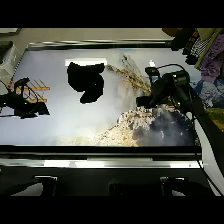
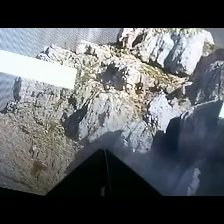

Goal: Fold the clothes and pants, and hang the long-sleeved shirts on hangers.

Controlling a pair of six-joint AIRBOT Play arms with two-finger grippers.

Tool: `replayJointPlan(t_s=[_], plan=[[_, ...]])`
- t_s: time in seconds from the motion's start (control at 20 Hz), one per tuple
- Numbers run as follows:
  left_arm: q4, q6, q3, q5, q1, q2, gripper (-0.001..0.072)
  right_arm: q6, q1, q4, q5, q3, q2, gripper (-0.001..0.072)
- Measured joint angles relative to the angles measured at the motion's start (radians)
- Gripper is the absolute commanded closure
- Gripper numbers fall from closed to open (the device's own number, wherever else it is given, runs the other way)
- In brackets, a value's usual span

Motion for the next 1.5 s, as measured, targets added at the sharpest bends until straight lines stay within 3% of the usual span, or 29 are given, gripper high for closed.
replayJointPlan(t_s=[0.3,0.5,0.7,0.75,0.8,0.85,0.9,1.15,1.5], plan=[[-0.082,-0.053,0.074,0.257,-0.089,-0.086,-0.0013,0.004,0.0,-0.008,0.123,0.0,0.0,0.0681],[-0.081,-0.061,0.284,0.437,-0.201,-0.311,-0.0013,0.005,0.0,-0.009,0.205,0.0,0.0,0.0681],[-0.034,-0.068,0.523,0.508,-0.276,-0.578,-0.0013,0.008,0.0,-0.009,0.242,0.0,0.0,0.0681],[-0.024,-0.08,0.573,0.517,-0.286,-0.636,0.0031,0.008,0.0,-0.009,0.248,0.0,0.0,0.0681],[-0.014,-0.099,0.61,0.522,-0.293,-0.679,0.0287,0.008,0.0,-0.012,0.249,0.0,0.0,0.0681],[-0.004,-0.119,0.642,0.523,-0.297,-0.717,0.064,0.008,0.0,-0.012,0.251,0.0,0.0,0.0681],[0.005,-0.137,0.666,0.517,-0.299,-0.743,0.0691,0.008,0.0,-0.012,0.254,0.0,0.0,0.0681],[-0.014,-0.15,0.77,0.32,-0.309,-0.751,0.0692,0.012,0.0,-0.011,0.256,0.001,0.0,0.0681],[-0.26,-0.135,0.768,-0.069,-0.461,-0.629,0.0692,0.071,0.0,0.03,0.13,0.006,0.069,0.0681]])
